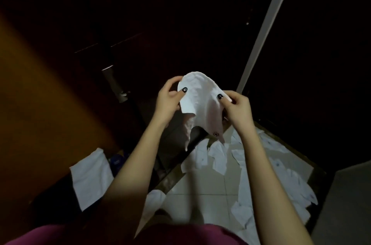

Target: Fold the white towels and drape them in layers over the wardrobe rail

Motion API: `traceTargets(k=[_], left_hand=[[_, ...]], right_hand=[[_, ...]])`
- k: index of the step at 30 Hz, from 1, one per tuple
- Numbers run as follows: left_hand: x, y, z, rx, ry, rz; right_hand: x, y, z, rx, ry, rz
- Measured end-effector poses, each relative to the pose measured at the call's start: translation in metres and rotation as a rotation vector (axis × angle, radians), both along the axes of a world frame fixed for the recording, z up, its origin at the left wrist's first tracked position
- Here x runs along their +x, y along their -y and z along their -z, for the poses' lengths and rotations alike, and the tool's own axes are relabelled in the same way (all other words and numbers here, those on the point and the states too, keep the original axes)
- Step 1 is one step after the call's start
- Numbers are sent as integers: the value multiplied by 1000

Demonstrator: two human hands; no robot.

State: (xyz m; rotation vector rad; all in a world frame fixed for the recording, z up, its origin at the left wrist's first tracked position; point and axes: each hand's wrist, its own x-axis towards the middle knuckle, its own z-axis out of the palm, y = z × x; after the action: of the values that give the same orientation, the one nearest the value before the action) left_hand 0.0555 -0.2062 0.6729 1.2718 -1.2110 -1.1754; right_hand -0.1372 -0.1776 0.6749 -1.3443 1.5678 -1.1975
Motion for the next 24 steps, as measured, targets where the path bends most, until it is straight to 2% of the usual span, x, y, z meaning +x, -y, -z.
traceTargets(k=[4, 9, 16, 19, 22, 24], left_hand=[[32, -30, -17, 11, -135, -109], [86, -59, -33, 21, -192, -180], [163, -119, -58, 32, -273, -203], [188, -142, -57, 23, -323, -213], [211, -158, -55, 19, -260, -201], [230, -162, -53, -22, -2, -237]], right_hand=[[58, -13, -19, -94, -34, -116], [112, -24, -30, -256, -104, -306], [192, -58, -47, -234, -80, -568], [223, -71, -45, -304, -95, -552], [249, -78, -43, -354, -84, -519], [262, -80, -44, -347, -84, -555]])
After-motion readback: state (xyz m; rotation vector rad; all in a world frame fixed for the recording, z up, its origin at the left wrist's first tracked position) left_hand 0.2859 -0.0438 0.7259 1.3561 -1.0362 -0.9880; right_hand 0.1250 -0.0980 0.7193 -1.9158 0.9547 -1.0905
